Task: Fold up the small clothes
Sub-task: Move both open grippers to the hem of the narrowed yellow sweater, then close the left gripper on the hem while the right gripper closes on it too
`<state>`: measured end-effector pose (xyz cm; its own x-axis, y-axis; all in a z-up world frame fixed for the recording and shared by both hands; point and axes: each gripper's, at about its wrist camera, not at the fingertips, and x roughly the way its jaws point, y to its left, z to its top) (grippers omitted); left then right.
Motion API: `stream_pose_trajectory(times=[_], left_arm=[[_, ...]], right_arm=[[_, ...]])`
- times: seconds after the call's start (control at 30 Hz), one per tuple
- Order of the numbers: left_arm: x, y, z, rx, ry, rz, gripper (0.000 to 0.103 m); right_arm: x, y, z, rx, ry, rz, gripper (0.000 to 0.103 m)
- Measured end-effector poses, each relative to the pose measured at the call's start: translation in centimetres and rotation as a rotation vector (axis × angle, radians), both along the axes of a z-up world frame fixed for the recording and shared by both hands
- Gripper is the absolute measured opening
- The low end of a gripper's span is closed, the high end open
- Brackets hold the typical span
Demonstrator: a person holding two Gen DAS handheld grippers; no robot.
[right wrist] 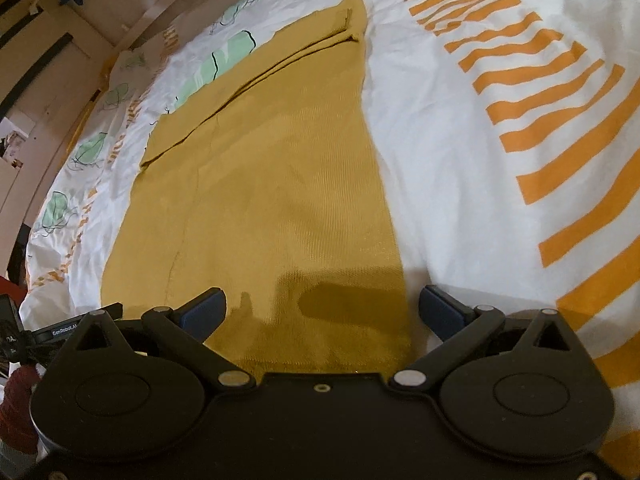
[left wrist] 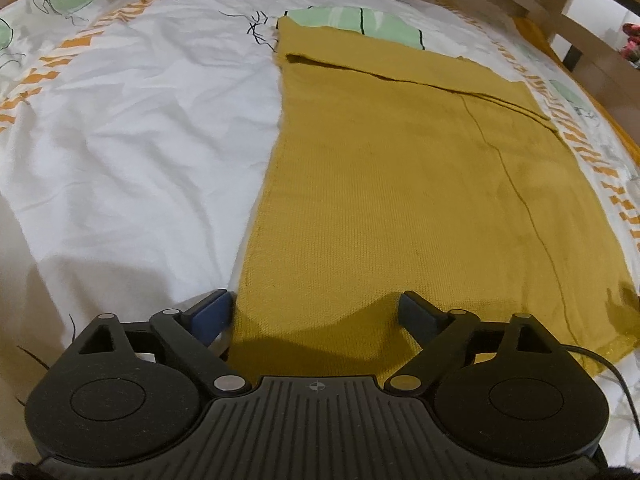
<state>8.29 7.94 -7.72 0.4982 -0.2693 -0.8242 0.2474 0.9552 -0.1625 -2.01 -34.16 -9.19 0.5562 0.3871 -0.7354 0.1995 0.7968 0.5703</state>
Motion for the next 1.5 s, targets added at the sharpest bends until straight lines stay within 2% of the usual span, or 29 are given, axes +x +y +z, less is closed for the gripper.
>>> stream_pose_trajectory(times=[0.2, 0.53, 0.63, 0.8, 0.93, 1.03, 1.13, 1.2, 1.33, 1.5], left_arm=[[0.2, -0.1, -0.2, -0.005, 0.007, -0.011, 0.097], [-0.5, -0.7, -0.1, 0.033, 0.021, -0.028, 0.097], [-1.0, -0.6, 0.0, 0.033, 0.035, -0.036, 0.095], [-1.9, 0.0, 0.6, 0.029, 0.068, -0.059, 0.085], [-2.5, 0.2, 0.9, 0.031, 0.083, -0.081, 0.081], [-2.3, 0.4, 0.9, 0.026, 0.084, -0.062, 0.074], [-2.3, 0.8, 0.9, 0.012, 0.076, -0.028, 0.064], [-2.3, 1.3, 0.9, -0.001, 0.069, -0.005, 0.053], [-2.1, 2.0, 1.0, -0.031, 0.064, 0.047, 0.04], [-2.3, 2.8, 1.4, -0.072, 0.06, 0.082, 0.017]], right_arm=[[0.1, 0.2, -0.2, -0.001, -0.005, 0.007, 0.103], [0.0, 0.4, -0.2, -0.007, -0.008, 0.011, 0.103], [0.0, 0.4, -0.2, -0.005, -0.008, 0.011, 0.103], [-0.1, 0.4, -0.2, -0.005, -0.009, 0.011, 0.103], [0.0, 0.4, -0.2, -0.005, -0.008, 0.011, 0.103], [0.0, 0.4, -0.2, -0.004, -0.009, 0.01, 0.103], [0.0, 0.4, -0.2, -0.004, -0.008, 0.01, 0.103], [0.0, 0.4, -0.2, -0.004, -0.008, 0.01, 0.103], [0.0, 0.3, -0.2, -0.003, -0.009, 0.01, 0.103], [-0.1, 0.3, 0.0, 0.011, -0.01, 0.005, 0.103]])
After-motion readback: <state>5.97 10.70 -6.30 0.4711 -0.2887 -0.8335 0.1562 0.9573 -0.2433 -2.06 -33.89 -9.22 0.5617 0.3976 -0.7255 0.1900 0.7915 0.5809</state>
